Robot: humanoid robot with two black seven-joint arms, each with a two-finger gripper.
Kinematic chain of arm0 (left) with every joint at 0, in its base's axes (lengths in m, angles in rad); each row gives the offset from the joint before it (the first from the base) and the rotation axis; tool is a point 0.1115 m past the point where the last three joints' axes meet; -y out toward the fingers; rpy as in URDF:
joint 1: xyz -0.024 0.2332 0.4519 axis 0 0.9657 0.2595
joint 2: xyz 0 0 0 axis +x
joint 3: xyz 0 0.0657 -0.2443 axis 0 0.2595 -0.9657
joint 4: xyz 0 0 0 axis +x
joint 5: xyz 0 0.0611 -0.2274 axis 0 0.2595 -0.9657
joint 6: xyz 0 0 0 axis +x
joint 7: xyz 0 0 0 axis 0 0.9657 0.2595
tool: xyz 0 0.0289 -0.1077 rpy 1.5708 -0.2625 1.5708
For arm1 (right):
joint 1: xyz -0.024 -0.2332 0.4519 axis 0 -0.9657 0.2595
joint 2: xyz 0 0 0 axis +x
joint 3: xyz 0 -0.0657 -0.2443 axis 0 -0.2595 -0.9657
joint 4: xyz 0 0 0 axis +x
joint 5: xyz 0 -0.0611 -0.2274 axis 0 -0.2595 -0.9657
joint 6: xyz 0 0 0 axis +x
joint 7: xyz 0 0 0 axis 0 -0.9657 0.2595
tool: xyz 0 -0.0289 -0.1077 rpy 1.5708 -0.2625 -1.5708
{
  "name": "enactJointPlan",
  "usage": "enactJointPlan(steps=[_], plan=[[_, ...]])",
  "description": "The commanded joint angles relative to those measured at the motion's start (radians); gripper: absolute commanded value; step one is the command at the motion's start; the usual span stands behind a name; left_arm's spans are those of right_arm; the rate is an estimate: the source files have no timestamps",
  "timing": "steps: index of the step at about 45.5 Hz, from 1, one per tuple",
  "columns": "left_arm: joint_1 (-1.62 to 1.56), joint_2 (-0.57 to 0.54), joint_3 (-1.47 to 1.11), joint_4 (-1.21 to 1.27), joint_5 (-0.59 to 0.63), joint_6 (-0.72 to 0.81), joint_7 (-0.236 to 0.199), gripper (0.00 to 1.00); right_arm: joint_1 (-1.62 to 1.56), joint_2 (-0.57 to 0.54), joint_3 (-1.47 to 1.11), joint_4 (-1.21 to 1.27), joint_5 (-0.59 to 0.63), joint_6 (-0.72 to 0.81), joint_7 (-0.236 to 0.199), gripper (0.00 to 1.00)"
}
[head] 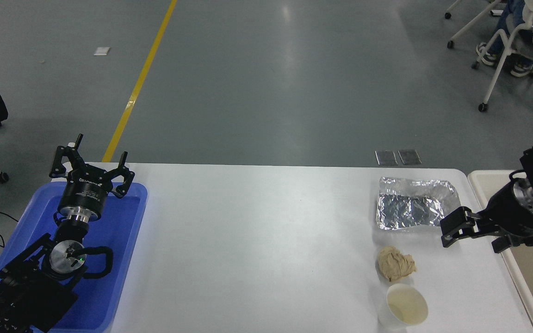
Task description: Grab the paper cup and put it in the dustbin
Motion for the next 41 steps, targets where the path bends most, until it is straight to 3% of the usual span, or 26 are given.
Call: enactJointPlan(steps=[1,41], plan=[[0.0,0.0,0.0,0.0,0.002,0.0,0.0,1.0,-0.094,0.002,0.052,0.004,-0.019,-0.032,0.001,1.0],[0.0,0.0,0.0,0.0,0.0,0.0,0.0,1.0,-0.413,0.018,0.233,-0.112,-0.033,-0.101,0.001,1.0]])
